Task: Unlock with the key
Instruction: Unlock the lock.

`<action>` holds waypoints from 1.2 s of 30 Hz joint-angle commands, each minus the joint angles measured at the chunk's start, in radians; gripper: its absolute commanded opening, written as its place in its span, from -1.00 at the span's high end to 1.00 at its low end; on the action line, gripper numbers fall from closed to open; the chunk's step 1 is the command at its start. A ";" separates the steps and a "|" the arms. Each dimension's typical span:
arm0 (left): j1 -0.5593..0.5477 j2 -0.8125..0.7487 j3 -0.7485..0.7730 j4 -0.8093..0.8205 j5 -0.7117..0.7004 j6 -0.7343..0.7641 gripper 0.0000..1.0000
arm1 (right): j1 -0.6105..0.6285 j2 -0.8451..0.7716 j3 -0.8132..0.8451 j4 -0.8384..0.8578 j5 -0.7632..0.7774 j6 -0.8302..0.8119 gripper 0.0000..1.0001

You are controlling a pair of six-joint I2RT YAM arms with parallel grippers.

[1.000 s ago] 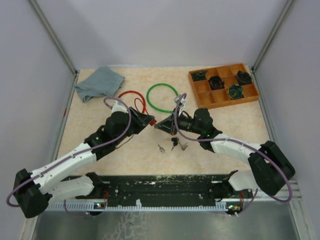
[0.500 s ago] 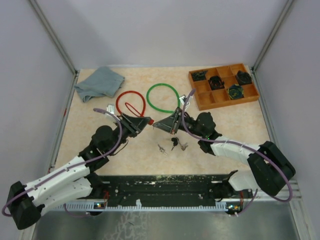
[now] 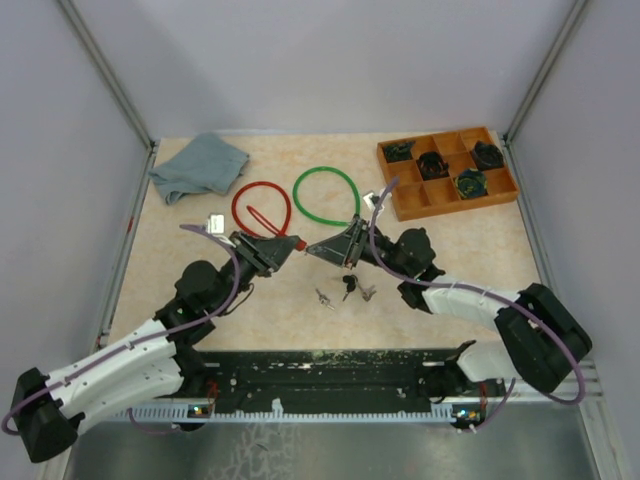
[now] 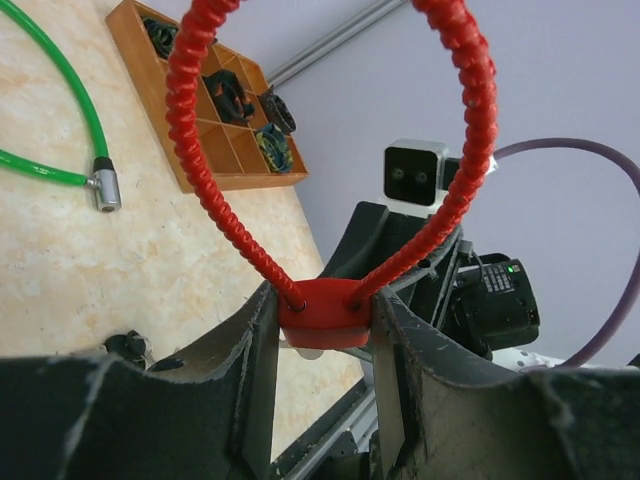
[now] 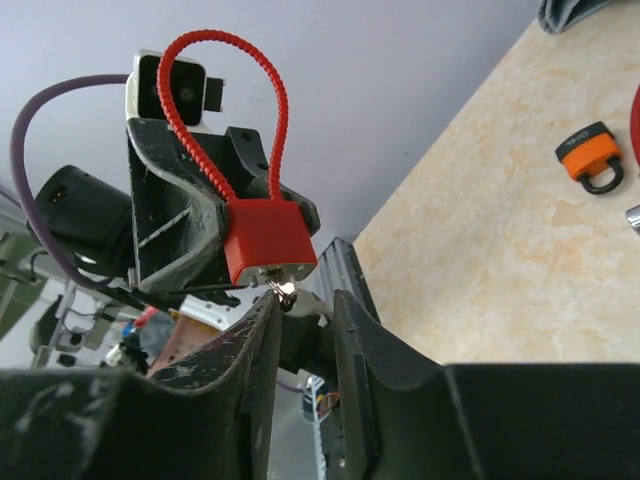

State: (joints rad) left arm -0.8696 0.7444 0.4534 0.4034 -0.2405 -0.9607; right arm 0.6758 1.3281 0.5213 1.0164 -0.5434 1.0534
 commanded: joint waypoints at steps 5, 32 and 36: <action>-0.009 -0.011 0.041 -0.107 -0.068 -0.050 1.00 | -0.006 -0.251 -0.003 -0.286 0.094 -0.435 0.34; -0.008 0.112 0.116 -0.186 0.000 -0.170 1.00 | 0.192 -0.114 0.022 -0.124 0.278 -0.956 -0.12; -0.008 0.116 0.115 -0.182 0.005 -0.172 1.00 | 0.191 -0.095 0.035 -0.114 0.279 -0.945 -0.04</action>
State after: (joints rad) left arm -0.8749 0.8627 0.5270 0.1795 -0.2543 -1.1255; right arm 0.8558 1.2221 0.4950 0.8135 -0.2714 0.1123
